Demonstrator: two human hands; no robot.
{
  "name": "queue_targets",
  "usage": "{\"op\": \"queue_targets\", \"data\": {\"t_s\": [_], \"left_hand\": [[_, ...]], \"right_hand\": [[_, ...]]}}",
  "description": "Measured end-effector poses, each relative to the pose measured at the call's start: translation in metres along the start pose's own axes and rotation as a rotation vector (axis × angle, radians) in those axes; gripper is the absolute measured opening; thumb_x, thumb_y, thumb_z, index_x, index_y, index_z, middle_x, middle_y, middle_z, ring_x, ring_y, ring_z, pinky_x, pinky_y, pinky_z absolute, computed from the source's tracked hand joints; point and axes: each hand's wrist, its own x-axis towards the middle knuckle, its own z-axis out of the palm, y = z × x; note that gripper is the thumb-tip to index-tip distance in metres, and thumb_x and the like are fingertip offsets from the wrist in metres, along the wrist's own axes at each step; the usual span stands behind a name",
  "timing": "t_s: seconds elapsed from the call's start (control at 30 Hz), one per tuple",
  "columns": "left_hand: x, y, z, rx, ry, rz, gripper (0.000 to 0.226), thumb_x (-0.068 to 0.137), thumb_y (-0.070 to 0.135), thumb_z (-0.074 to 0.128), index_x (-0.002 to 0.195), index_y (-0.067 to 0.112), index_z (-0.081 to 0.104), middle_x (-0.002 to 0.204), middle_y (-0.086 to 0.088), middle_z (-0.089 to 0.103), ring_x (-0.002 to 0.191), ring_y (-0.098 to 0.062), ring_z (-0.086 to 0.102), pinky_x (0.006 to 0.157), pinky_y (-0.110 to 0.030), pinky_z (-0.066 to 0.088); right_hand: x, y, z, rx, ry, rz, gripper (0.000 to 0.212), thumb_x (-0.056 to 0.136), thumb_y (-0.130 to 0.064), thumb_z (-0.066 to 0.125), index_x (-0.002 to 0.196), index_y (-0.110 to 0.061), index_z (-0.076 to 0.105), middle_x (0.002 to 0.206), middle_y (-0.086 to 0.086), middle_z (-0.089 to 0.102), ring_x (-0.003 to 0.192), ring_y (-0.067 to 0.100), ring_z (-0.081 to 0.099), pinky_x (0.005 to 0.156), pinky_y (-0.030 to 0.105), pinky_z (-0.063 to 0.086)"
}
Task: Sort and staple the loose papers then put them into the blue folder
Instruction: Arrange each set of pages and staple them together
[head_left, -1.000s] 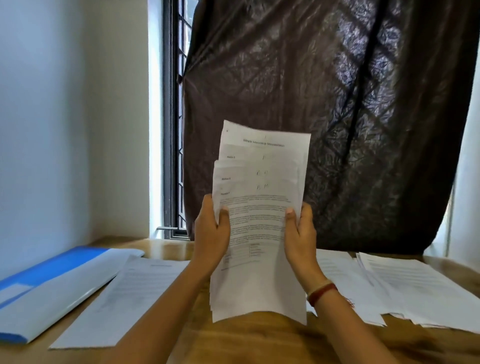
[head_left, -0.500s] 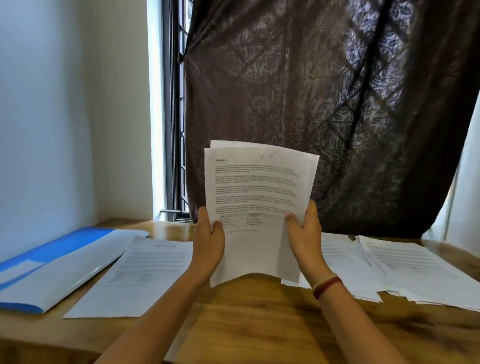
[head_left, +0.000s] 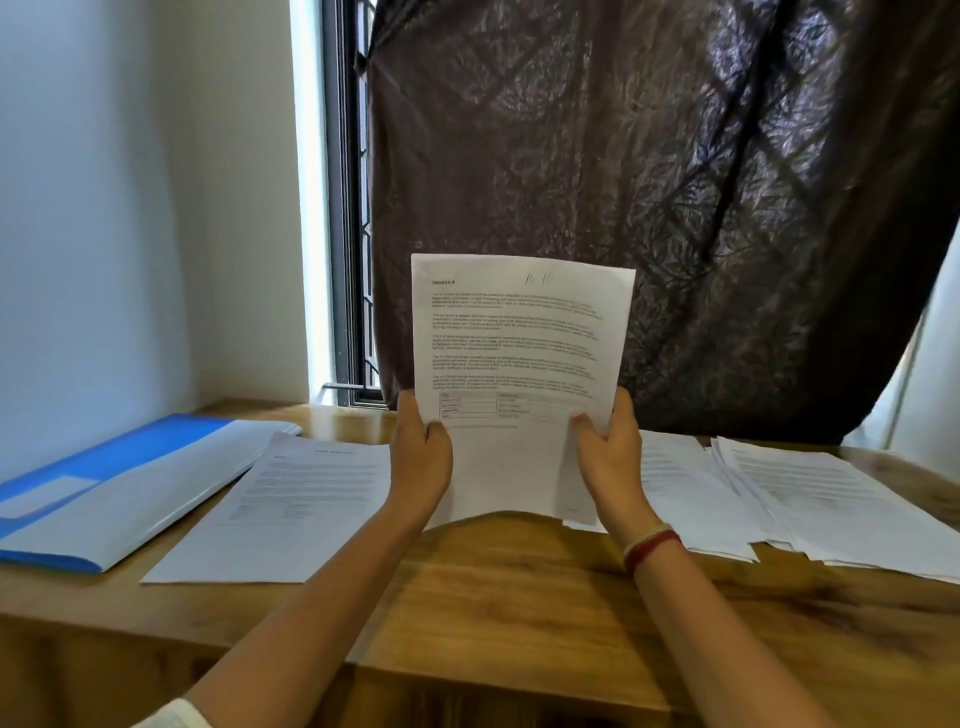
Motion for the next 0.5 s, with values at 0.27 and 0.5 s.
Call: {"op": "queue_targets", "data": {"t_s": [0.27, 0.5], "left_hand": [[-0.004, -0.024, 0.003, 0.01, -0.031, -0.07, 0.032, 0.101, 0.008, 0.038, 0.131, 0.017, 0.044, 0.12, -0.003, 0.059, 0.109, -0.02, 0.058, 0.086, -0.028, 0.052], [-0.001, -0.032, 0.007, 0.056, -0.055, -0.065, 0.031, 0.104, 0.014, 0.038, 0.134, 0.019, 0.041, 0.124, -0.004, 0.058, 0.112, -0.022, 0.058, 0.091, -0.034, 0.053]], "right_hand": [[-0.006, 0.017, 0.002, -0.005, 0.011, 0.134, 0.022, 0.101, -0.016, 0.046, 0.121, -0.024, 0.042, 0.123, 0.004, 0.057, 0.112, 0.024, 0.057, 0.097, 0.043, 0.051], [-0.008, 0.023, 0.006, -0.018, -0.015, 0.204, 0.022, 0.101, -0.019, 0.045, 0.122, -0.024, 0.042, 0.125, 0.004, 0.055, 0.113, 0.023, 0.054, 0.095, 0.038, 0.048]]}}
